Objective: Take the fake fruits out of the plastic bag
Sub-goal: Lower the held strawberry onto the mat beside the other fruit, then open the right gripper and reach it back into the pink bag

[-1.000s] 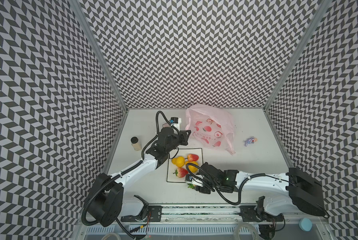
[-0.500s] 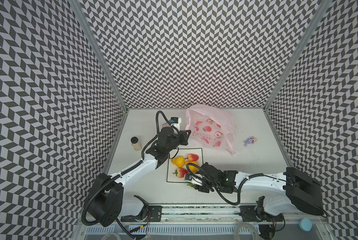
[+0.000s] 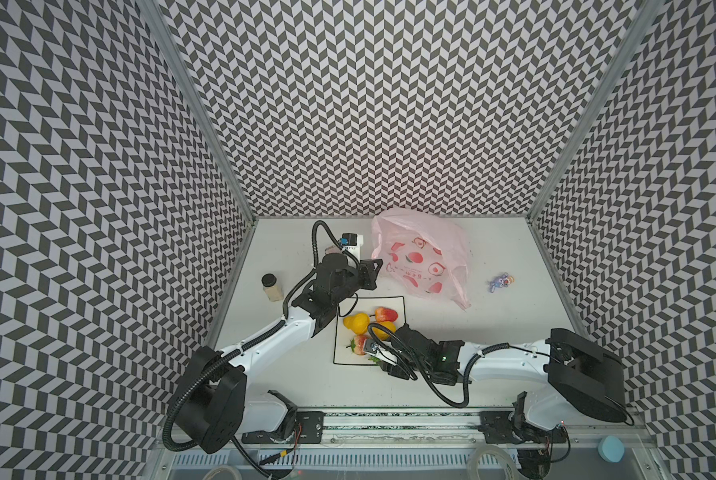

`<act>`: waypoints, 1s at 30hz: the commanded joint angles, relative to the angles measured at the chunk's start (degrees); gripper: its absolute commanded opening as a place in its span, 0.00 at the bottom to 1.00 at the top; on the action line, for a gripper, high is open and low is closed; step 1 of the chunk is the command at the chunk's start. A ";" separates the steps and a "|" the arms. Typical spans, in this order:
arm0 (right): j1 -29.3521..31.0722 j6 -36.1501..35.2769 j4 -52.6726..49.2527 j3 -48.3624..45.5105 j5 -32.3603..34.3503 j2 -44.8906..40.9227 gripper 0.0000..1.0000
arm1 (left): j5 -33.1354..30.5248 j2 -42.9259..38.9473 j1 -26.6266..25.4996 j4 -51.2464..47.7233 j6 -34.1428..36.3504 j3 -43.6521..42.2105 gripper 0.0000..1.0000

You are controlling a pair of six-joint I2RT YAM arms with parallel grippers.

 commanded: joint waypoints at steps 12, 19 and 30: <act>0.27 -1.20 1.16 -3.09 -5.03 -12.23 0.76 | -0.25 0.04 -0.54 -0.13 0.07 2.20 0.00; -0.06 1.73 0.32 -2.72 0.31 -25.82 0.72 | -0.13 -0.12 -0.55 0.13 -0.04 2.02 0.00; -21.42 -0.43 0.12 3.24 0.26 -28.11 0.48 | 0.37 -1.05 -0.90 0.88 -0.42 0.67 0.00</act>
